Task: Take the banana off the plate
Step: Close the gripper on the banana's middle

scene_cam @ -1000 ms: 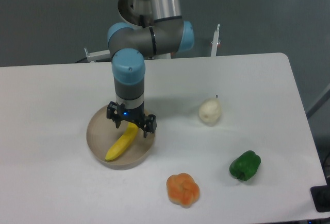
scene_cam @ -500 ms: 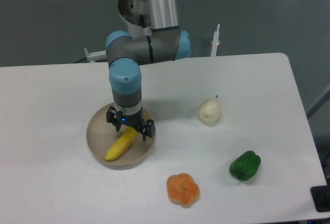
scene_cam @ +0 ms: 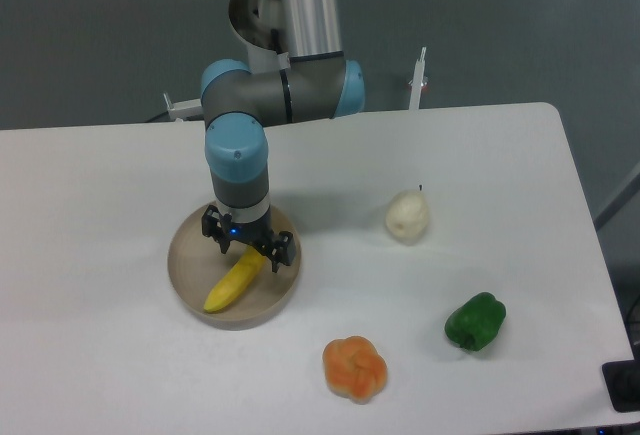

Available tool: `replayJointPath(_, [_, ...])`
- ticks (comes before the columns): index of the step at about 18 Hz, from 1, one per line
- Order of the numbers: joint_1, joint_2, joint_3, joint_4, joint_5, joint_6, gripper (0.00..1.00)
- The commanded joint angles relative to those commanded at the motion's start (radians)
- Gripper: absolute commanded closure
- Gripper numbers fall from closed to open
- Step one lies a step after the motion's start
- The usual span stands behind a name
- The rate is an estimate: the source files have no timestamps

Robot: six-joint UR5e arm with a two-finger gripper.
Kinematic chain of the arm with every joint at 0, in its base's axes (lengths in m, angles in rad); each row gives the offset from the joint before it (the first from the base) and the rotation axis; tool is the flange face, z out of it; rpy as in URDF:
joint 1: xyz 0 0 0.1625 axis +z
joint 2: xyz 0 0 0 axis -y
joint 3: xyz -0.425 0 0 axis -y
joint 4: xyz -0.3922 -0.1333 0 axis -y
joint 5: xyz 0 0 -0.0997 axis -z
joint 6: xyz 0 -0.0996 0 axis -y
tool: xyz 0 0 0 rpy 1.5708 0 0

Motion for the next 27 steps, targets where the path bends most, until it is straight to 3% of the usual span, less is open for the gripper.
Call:
replayJointPath(5, [-0.002,-0.008,-0.003,-0.002,0.003,0.002,0.05])
replayJointPath(7, [0.000,-0.005,-0.002,-0.002,0.003,0.003,0.16])
replayJointPath(9, [0.000,-0.005,-0.003,-0.002,0.003,0.002,0.33])
replayJointPath(11, [0.000,-0.005,0.000,-0.002,0.003,0.003,0.41])
replayJointPath(12, [0.000,-0.006,-0.002,-0.002,0.003,0.003,0.53])
replayJointPath(13, [-0.002,-0.006,-0.003,-0.002,0.003,0.003,0.57])
replayJointPath(27, [0.000,-0.005,0.009,-0.003,0.002,0.014,0.66])
